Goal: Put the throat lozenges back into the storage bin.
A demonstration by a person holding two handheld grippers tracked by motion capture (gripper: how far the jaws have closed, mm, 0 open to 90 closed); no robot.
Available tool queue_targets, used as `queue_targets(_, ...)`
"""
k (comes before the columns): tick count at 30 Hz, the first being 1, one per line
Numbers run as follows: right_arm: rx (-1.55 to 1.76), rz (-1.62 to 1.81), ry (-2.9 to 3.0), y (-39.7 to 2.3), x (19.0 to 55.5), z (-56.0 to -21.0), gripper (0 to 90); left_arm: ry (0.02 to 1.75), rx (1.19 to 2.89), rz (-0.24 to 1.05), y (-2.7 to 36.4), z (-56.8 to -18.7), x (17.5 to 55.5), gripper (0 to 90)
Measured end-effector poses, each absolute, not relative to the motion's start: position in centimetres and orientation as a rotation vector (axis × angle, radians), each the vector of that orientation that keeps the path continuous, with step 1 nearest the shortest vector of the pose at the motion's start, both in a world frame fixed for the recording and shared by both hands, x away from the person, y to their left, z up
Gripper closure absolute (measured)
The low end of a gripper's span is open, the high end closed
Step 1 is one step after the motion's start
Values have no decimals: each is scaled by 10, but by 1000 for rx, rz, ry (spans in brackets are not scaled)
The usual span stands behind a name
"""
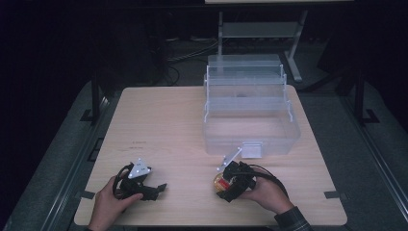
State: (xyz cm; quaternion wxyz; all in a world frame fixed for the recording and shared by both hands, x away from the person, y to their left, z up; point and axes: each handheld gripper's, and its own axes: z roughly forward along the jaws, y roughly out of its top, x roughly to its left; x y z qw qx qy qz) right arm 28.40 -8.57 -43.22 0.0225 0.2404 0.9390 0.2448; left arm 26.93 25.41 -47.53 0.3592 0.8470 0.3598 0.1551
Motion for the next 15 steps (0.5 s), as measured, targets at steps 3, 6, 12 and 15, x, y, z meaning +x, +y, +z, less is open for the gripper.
queue_targets(3, 747, 760, 2905, -88, 284, -430, 198, 928, 2184, 400, 254, -475, 269, 112)
queue_targets(6, 749, 756, 2901, -90, 283, -427, 198, 928, 2184, 400, 254, -475, 269, 112)
queue_targets(12, 743, 756, 2905, -96, 283, -424, 198, 929, 2182, 400, 254, -475, 269, 113)
queue_targets(15, 741, 755, 2904, -99, 282, -420, 198, 929, 2183, 400, 254, -475, 269, 112)
